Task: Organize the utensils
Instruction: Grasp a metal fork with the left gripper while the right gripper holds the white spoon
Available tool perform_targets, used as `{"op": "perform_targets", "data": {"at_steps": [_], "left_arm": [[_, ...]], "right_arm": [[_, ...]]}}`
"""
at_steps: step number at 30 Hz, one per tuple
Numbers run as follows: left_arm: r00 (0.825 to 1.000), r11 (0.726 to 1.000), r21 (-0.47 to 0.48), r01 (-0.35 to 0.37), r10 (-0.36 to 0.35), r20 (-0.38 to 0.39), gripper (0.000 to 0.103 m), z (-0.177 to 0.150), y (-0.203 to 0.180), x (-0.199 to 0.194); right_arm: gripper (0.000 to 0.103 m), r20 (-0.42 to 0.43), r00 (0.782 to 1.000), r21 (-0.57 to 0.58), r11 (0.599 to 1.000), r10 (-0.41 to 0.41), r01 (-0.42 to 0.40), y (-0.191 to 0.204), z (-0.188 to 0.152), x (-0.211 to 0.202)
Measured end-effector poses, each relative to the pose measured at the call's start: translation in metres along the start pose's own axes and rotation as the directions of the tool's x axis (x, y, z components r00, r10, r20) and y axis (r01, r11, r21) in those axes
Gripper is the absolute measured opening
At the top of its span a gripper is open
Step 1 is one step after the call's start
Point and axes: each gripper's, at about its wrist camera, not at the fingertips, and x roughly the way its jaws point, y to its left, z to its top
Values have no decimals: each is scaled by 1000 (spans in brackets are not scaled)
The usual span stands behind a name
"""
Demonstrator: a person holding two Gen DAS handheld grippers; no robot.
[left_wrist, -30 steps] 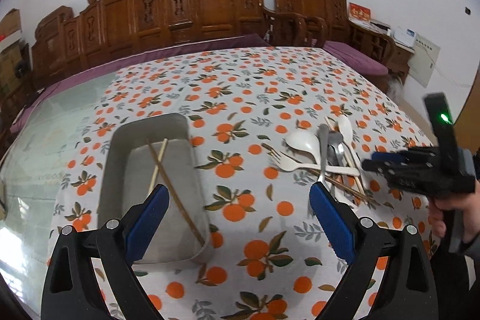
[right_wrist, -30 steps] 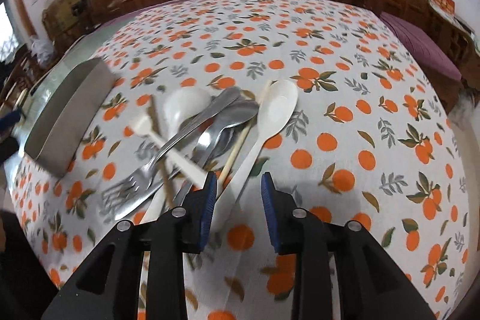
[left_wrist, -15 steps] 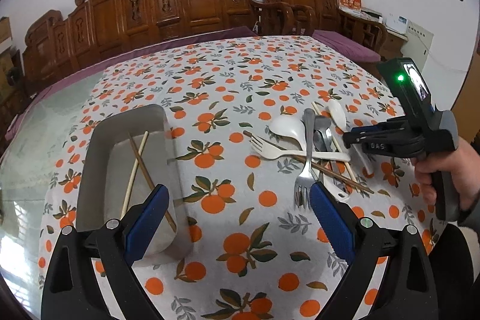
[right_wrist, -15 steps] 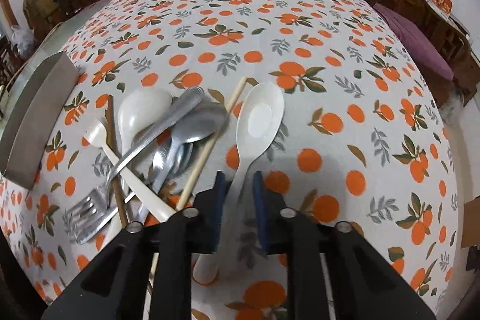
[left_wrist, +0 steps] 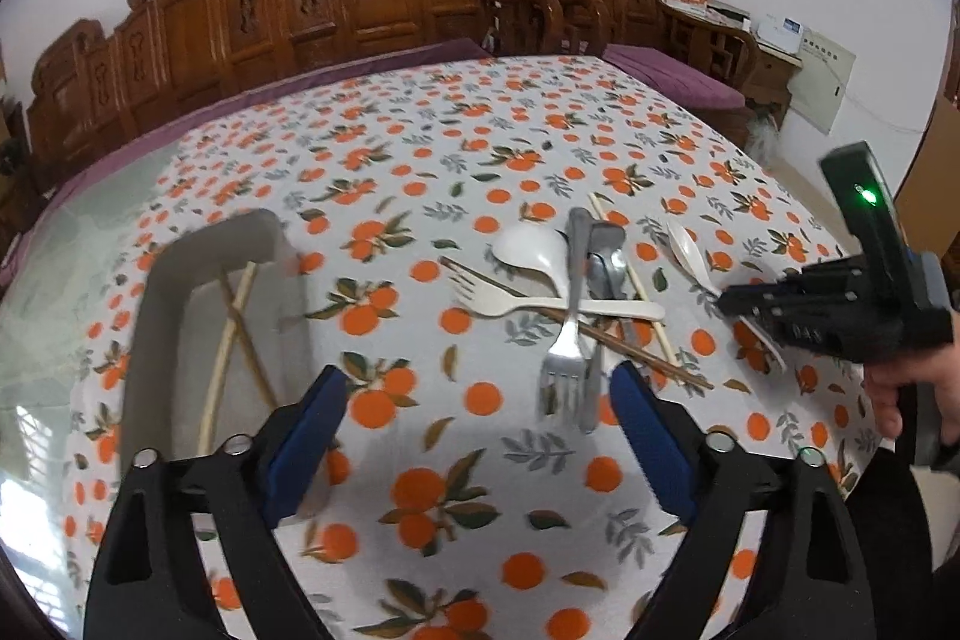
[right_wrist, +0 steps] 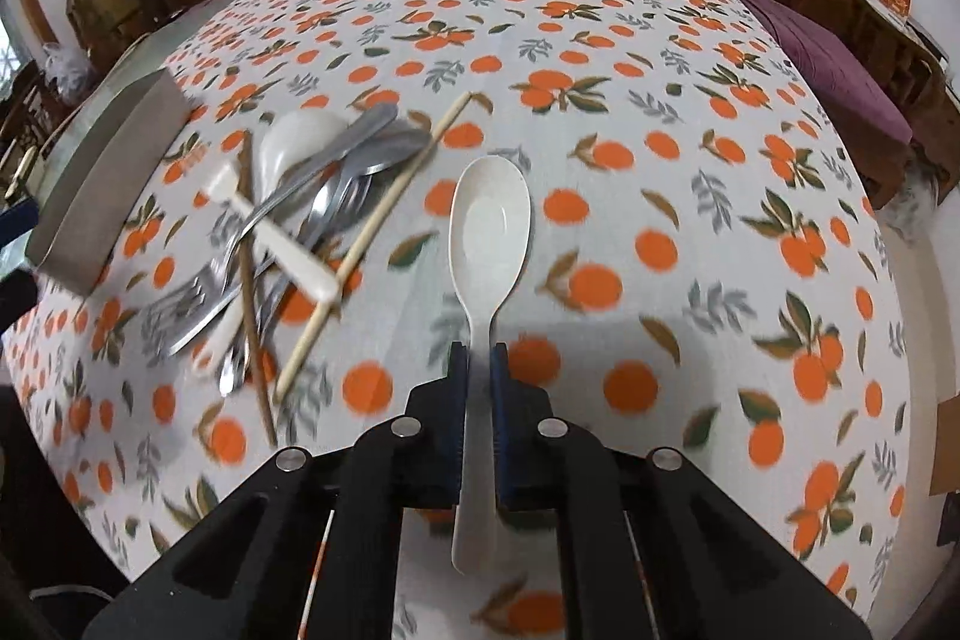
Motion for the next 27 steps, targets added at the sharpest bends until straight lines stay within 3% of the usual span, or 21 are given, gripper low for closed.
{"op": "perform_targets", "data": {"at_steps": [9,16,24,27], "left_arm": [[995,998,27,55,-53,-87,58,13,-30,49],[983,998,18,68,-64,-170,33,21,-36,89],[978,995,23,94,-87,-191,31,28,-38,104],[976,994,13,108,-104,-194,22,31,-39,106]], "right_arm": [[9,14,1000,0,1000,16,-16,-10,-14,-5],[9,20,999,12,999,47,-47,-15,-14,-4],[9,27,999,-15,1000,25,-25,-11,-15,-5],[9,29,999,-6,1000,30,-30,-12,-15,-5]]}}
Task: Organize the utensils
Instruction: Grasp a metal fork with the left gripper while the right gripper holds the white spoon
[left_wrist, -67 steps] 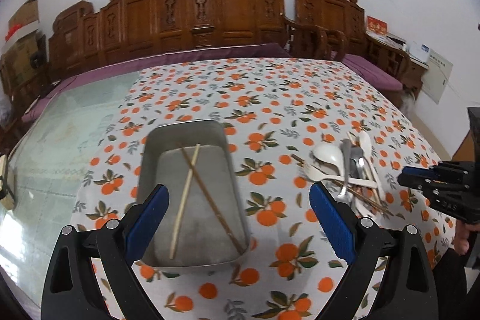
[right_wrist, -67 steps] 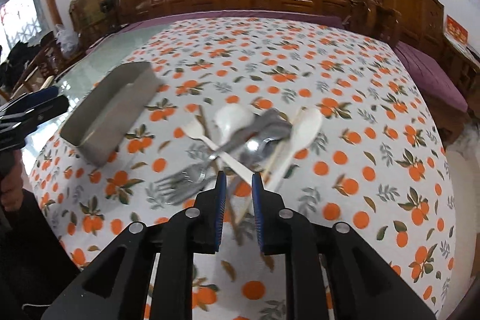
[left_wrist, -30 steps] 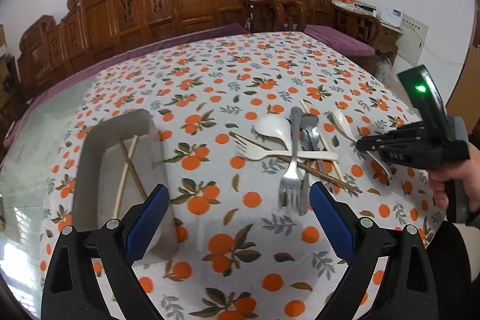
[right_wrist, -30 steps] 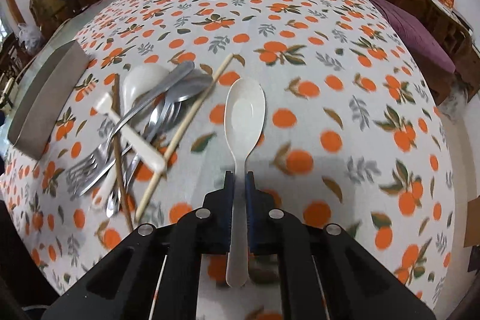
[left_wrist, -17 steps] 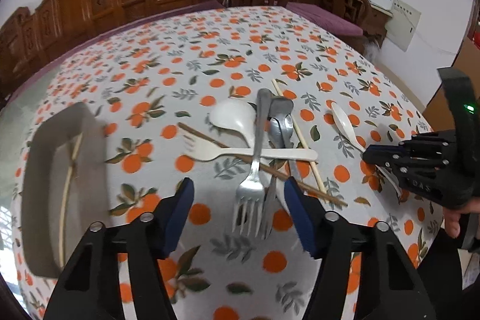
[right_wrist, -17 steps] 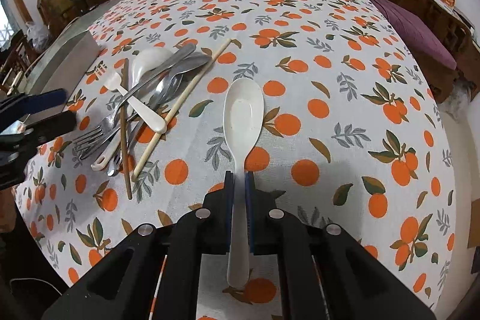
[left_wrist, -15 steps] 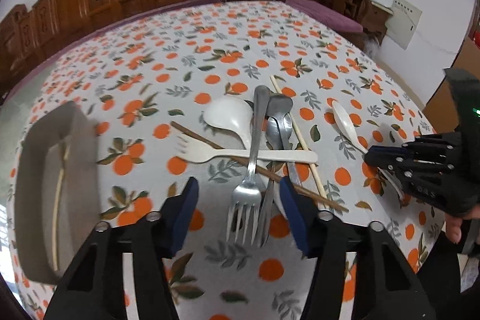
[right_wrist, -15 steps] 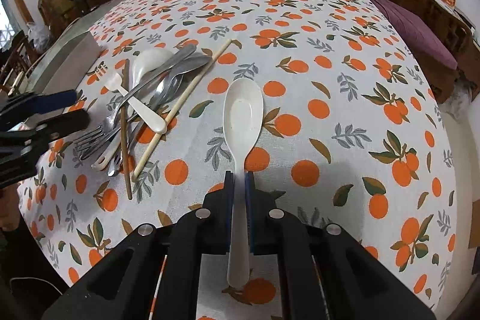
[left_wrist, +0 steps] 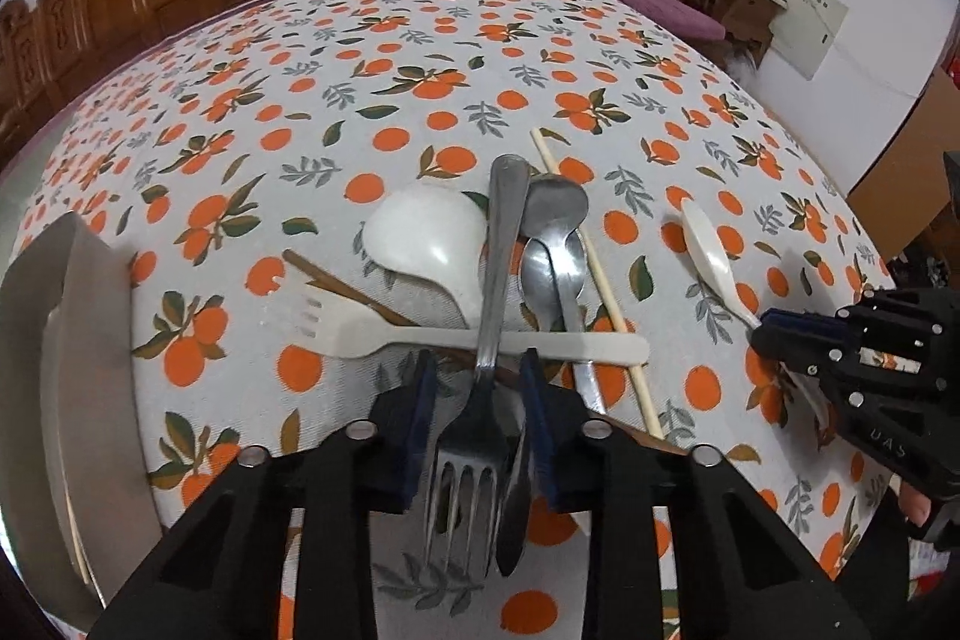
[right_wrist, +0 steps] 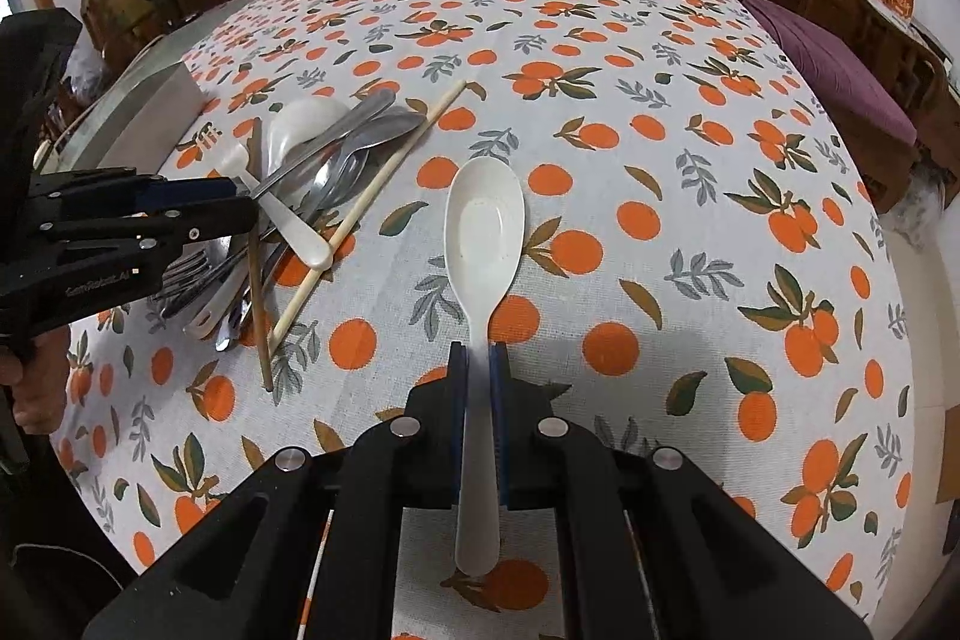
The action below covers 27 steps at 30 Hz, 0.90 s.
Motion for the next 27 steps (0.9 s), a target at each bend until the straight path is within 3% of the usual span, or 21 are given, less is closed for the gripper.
{"op": "perform_targets", "data": {"at_steps": [4,22,27], "left_arm": [[1000,1000,-6,20,-20,-7,12,1,-1,0],[996,999,-31,33,-35,-77,12,1,6,9],[998,998,-43,37,-39,-49,8,-4,6,-2]], "right_arm": [[9,4,1000,4,1000,4,-4,0,-1,0],[9,6,1000,5,1000,8,-8,-1,0,0],[9,9,1000,12,1000,9,-9,-1,0,0]]}}
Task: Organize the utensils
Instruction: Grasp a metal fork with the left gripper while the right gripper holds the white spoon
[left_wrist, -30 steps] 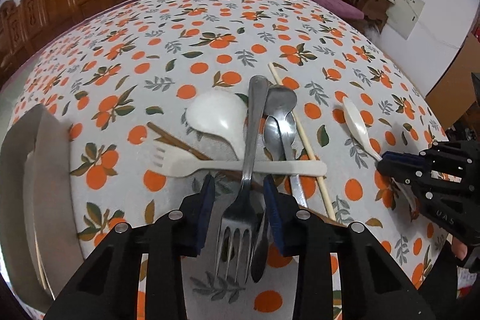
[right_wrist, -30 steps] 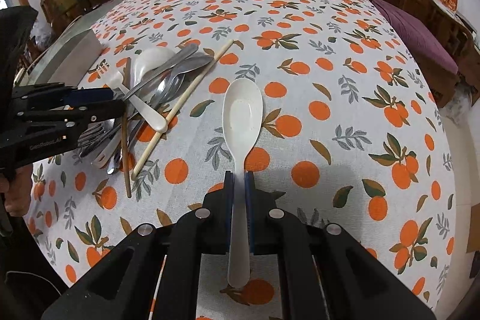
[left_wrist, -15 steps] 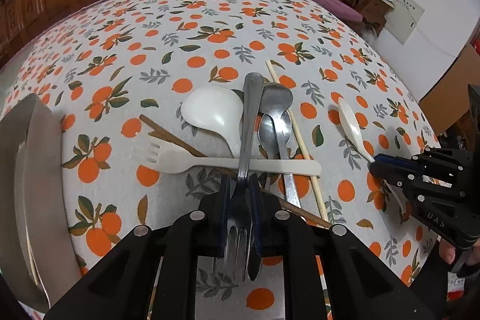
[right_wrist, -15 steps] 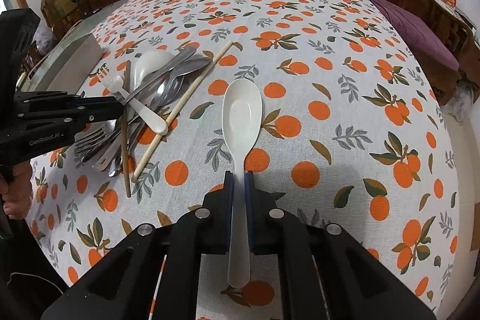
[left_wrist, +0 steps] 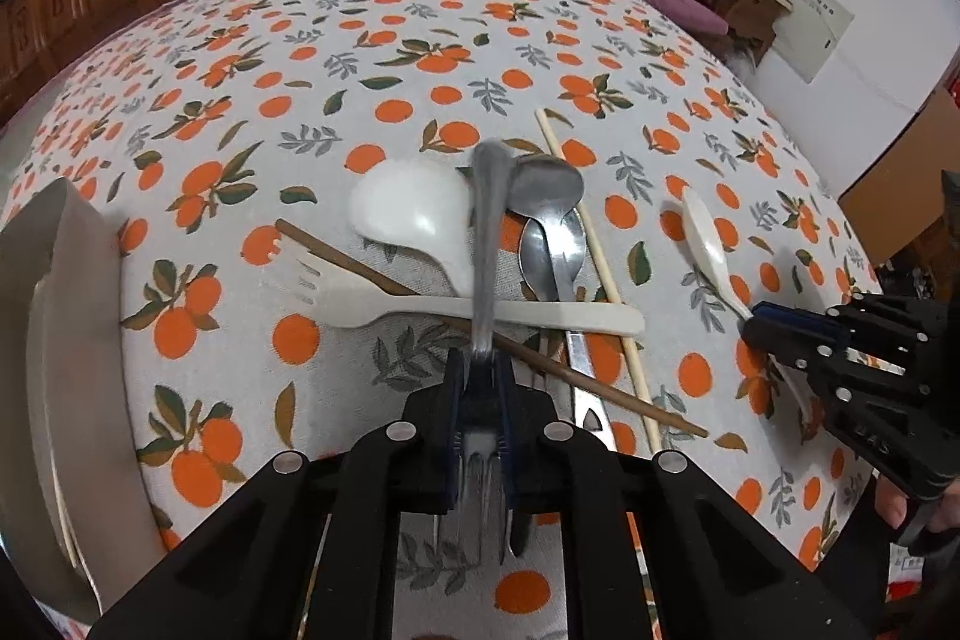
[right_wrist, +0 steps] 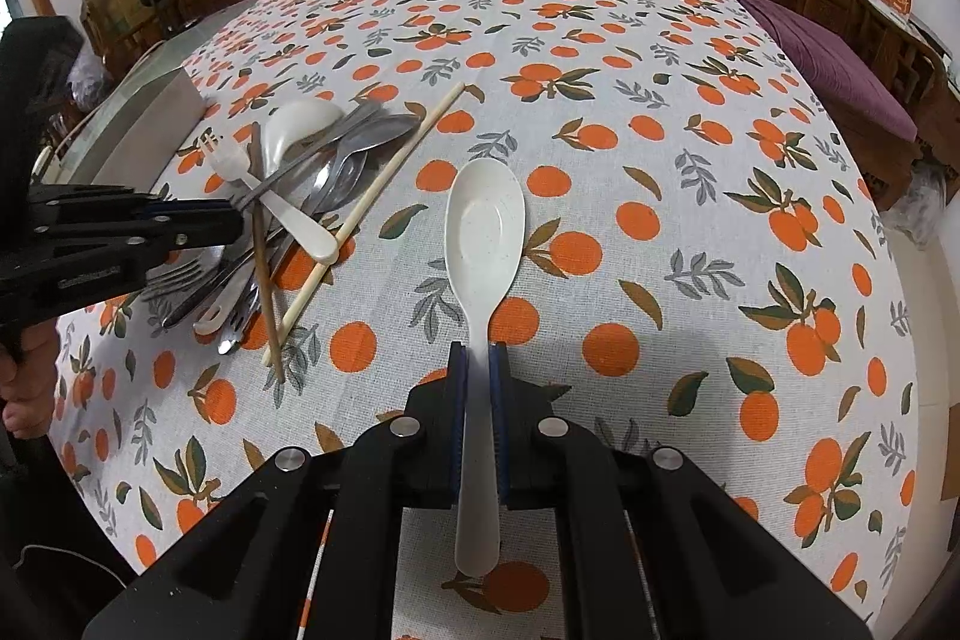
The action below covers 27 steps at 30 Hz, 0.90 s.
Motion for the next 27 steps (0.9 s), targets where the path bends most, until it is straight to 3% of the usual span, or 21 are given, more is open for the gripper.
{"op": "perform_targets", "data": {"at_steps": [8,10,13,23,27], "left_arm": [[998,999,32,-8,6,66,7,-7,-10,-40],[996,999,37,-5,2,85,0,-11,-11,-53],[994,999,45,8,-13,112,0,-14,-9,-70],[999,999,29,23,-24,45,0,-22,2,-51],[998,998,36,44,-46,46,5,-23,-12,-45]], "right_arm": [[9,3,1000,0,1000,4,-4,-1,0,0],[9,5,1000,-8,1000,-3,3,1,0,1],[9,4,1000,-16,1000,-12,12,2,0,1],[9,-1,1000,-31,999,-13,13,2,-1,0],[9,3,1000,-24,1000,-3,3,1,-1,0]]}}
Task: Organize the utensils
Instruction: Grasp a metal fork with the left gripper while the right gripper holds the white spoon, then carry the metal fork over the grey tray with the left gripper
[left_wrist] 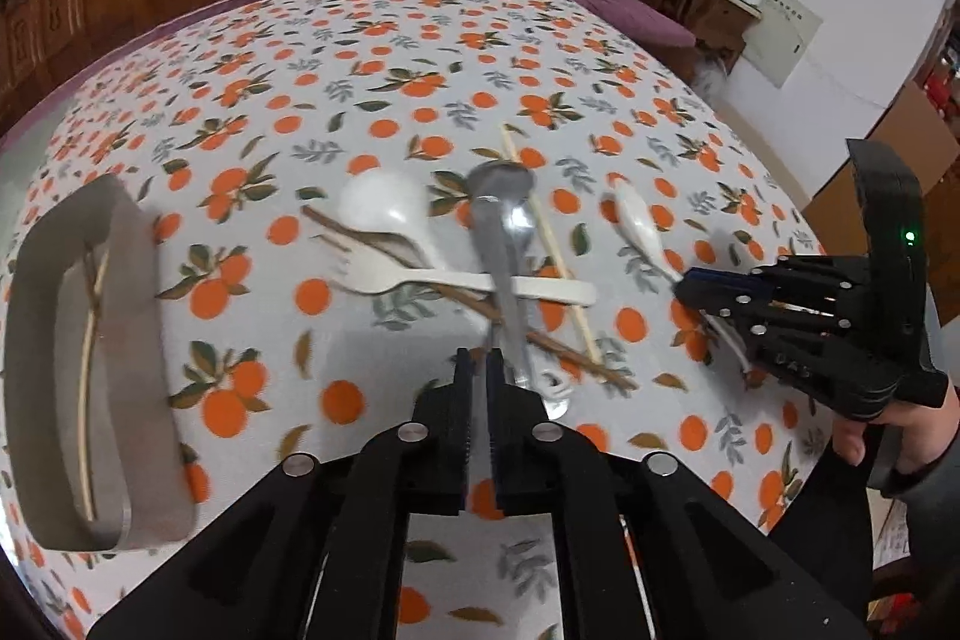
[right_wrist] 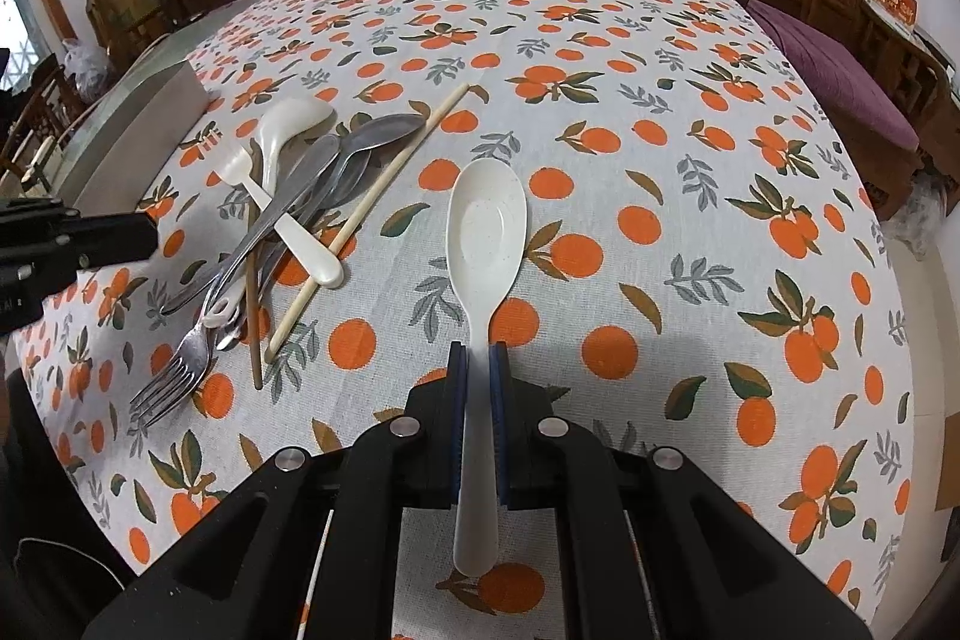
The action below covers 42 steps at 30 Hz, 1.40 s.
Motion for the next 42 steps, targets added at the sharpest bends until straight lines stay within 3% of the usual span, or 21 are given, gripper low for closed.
{"op": "perform_targets", "data": {"at_steps": [4,10,16,21,23,27,42], "left_arm": [[999,999,35,-5,6,-31,13,0,-18,14],[992,996,69,-58,66,-108,13,-7,-25,34],[990,996,66,-53,61,-126,19,-10,-20,41],[990,995,65,-71,78,-113,19,-3,-24,44],[991,995,65,-73,80,-108,9,-3,-24,45],[990,992,76,-98,105,-93,6,-6,-25,40],[994,994,45,-97,94,53,6,0,-4,-41]], "right_arm": [[9,1,1000,7,1000,11,-11,-2,0,0],[10,2,1000,20,999,26,-26,-4,0,0],[9,3,1000,24,999,27,-27,-4,0,0],[10,4,1000,22,999,23,-23,-4,0,0],[9,5,1000,15,1000,15,-15,-3,0,0],[9,7,1000,-1,1000,1,-1,0,0,1],[9,73,997,-14,1000,26,-25,22,15,-32]]}}
